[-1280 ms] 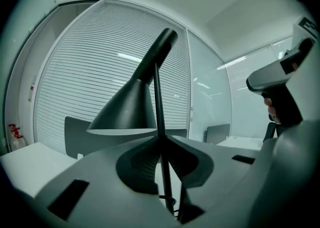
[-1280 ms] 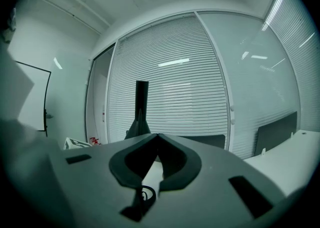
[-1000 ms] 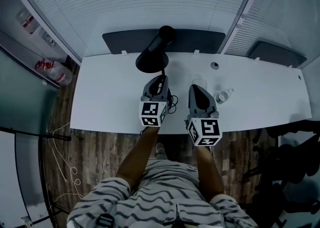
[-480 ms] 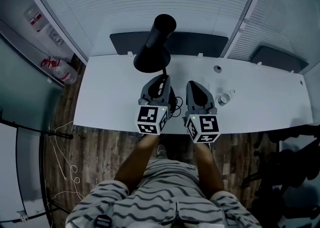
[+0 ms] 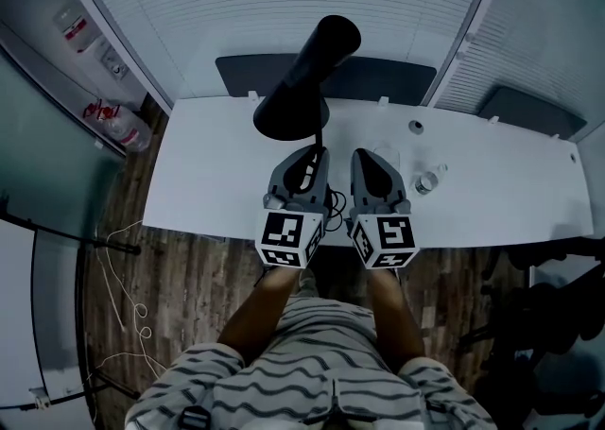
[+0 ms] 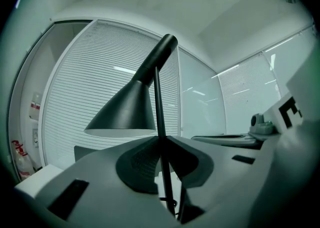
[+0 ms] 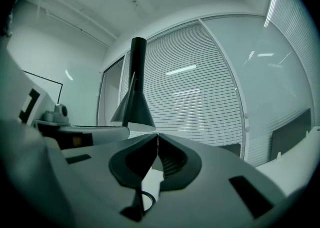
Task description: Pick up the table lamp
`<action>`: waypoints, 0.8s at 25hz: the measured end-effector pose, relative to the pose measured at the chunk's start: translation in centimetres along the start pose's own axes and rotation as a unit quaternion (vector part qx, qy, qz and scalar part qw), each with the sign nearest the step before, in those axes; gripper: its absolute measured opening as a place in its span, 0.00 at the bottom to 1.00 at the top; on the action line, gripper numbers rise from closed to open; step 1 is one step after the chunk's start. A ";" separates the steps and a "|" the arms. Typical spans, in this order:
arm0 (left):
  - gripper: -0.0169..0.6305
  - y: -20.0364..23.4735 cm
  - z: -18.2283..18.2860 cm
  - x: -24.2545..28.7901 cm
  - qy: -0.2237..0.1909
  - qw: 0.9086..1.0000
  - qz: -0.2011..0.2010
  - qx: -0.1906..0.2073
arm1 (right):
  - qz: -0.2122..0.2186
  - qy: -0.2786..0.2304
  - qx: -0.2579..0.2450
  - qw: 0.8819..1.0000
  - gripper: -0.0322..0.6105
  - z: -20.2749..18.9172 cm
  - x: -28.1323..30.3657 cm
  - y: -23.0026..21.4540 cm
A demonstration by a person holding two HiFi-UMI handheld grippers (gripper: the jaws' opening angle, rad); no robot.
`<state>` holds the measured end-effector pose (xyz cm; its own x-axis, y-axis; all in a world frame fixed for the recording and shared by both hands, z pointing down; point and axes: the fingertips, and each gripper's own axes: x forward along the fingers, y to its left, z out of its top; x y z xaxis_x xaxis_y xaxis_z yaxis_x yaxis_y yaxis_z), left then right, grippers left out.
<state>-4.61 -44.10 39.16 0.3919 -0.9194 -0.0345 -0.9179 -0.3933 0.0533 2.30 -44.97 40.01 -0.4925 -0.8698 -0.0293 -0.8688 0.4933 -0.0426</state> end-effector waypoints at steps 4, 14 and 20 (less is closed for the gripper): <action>0.09 -0.8 0.2 -1.2 -0.006 1.000 -0.001 -0.003 | 0.008 -0.003 0.005 1.000 0.07 0.2 -0.8 0.7; 0.09 -1.4 0.1 -2.0 -0.007 1.000 0.003 -0.015 | 0.022 -0.004 0.000 1.000 0.07 0.5 -1.7 1.5; 0.09 -1.4 0.2 -2.5 -0.007 1.000 0.006 -0.013 | 0.022 -0.005 0.000 1.000 0.07 0.6 -2.0 1.8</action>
<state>-4.29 -41.21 38.99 0.3805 -0.9236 -0.0472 -0.9203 -0.3831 0.0794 1.71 -42.36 39.38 -0.5295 -0.8473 -0.0415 -0.8464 0.5309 -0.0417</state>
